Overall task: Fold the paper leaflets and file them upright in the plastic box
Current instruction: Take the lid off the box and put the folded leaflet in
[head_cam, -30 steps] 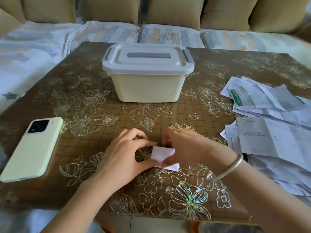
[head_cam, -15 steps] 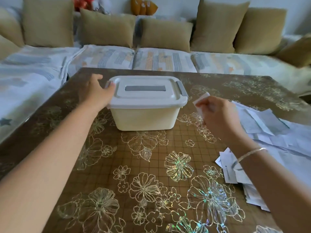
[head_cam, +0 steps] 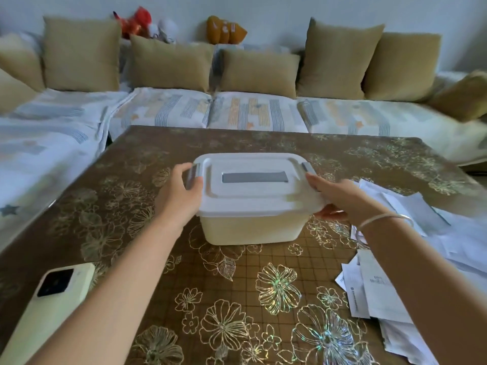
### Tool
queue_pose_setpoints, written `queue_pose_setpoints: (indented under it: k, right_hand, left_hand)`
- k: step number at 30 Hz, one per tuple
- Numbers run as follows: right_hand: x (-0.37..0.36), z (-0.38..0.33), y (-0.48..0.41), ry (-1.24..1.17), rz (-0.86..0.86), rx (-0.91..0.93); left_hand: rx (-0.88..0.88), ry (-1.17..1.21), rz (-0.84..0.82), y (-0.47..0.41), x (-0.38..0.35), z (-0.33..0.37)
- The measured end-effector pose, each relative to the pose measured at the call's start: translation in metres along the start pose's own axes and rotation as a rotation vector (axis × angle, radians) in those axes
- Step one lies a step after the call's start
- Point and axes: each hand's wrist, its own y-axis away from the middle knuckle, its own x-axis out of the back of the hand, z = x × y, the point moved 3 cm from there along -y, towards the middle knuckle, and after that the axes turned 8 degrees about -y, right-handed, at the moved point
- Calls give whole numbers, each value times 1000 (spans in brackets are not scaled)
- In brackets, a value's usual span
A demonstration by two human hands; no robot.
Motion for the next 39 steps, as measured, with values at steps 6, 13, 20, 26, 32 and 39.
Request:
queue_pose_setpoints:
  k: [6,13,20,26,32,39]
  right_hand:
    - [19,33,4,-150,48,-120]
    - [34,19,11,-276,397,573]
    - [5,15,18,-188,122,426]
    - [11,-1,30,-318,145,553]
    - [21,-3,33,-301,297,625]
    - [-29,5,55,234,157,783]
  left_hand:
    - [174,97,144,18,-15,0]
    - [-125,-376,379,12,-4,6]
    - [-95,-442,312,7,-2,17]
    - [-168,-46,397,20,10,30]
    - [386,797,348,21,17,4]
    - [538,1059,587,8,23,-33]
